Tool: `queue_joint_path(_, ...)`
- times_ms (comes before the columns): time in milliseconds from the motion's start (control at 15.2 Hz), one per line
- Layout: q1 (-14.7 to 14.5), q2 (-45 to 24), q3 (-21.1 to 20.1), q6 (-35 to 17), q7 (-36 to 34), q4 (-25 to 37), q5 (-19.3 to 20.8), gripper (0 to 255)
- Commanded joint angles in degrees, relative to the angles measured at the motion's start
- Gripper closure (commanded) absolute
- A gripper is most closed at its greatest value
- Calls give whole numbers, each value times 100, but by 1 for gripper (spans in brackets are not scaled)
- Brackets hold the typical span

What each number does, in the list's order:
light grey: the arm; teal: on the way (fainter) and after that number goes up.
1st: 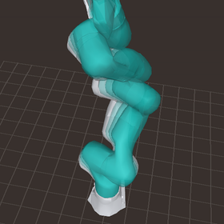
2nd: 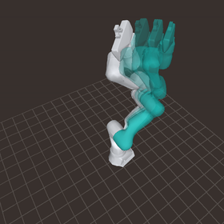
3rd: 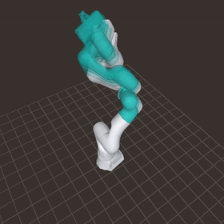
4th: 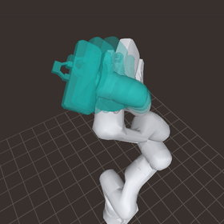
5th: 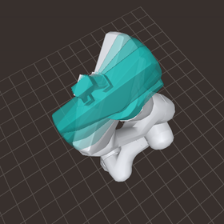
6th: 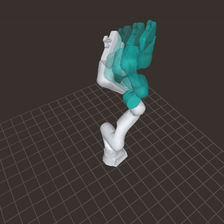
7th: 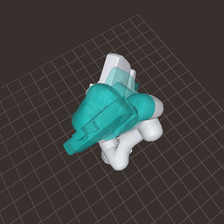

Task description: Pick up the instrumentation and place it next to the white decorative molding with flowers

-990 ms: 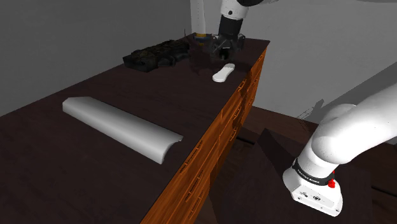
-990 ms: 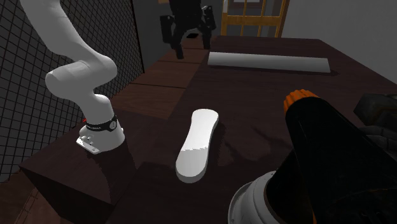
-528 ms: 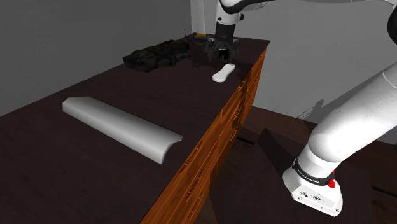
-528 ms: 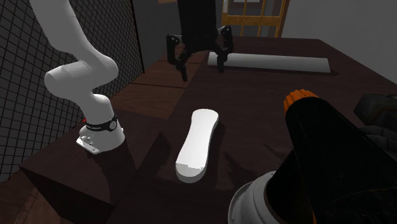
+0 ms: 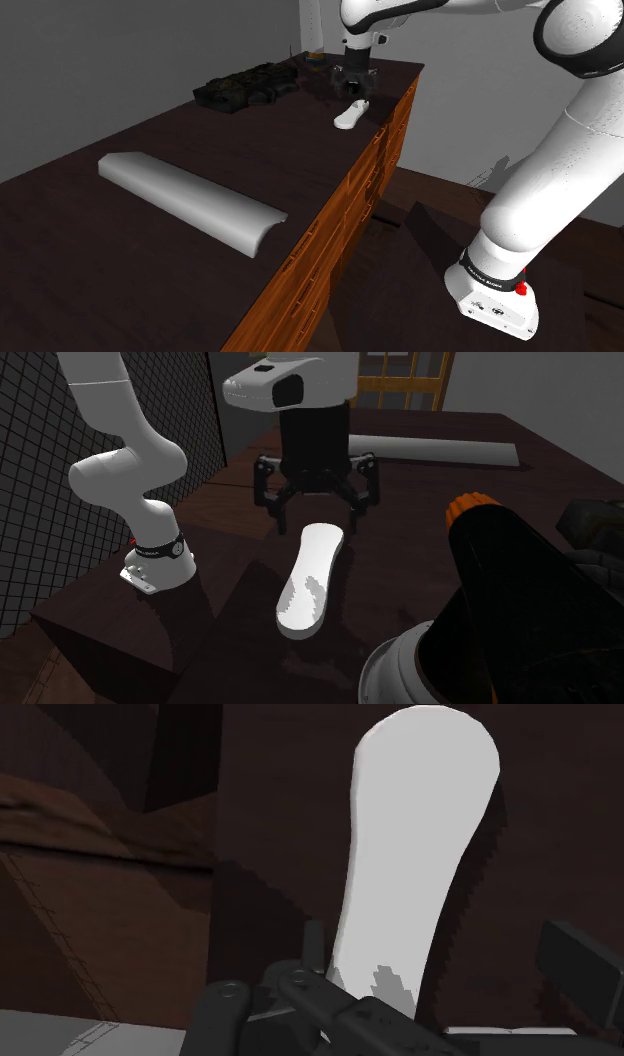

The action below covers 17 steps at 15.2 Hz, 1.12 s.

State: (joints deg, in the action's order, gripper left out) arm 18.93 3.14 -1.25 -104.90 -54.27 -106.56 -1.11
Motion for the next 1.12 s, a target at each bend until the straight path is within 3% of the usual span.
queue_joint_path(0, 94, -158, 83, 14, -283, 83, 14, 0)
queue_joint_path(528, 88, -224, 80, -559, -282, -424, 11, 0)
queue_joint_path(990, 88, -225, 80, -557, -281, -422, 11, 0)
queue_joint_path(1056, 88, -225, 80, -557, -281, -422, 11, 255)
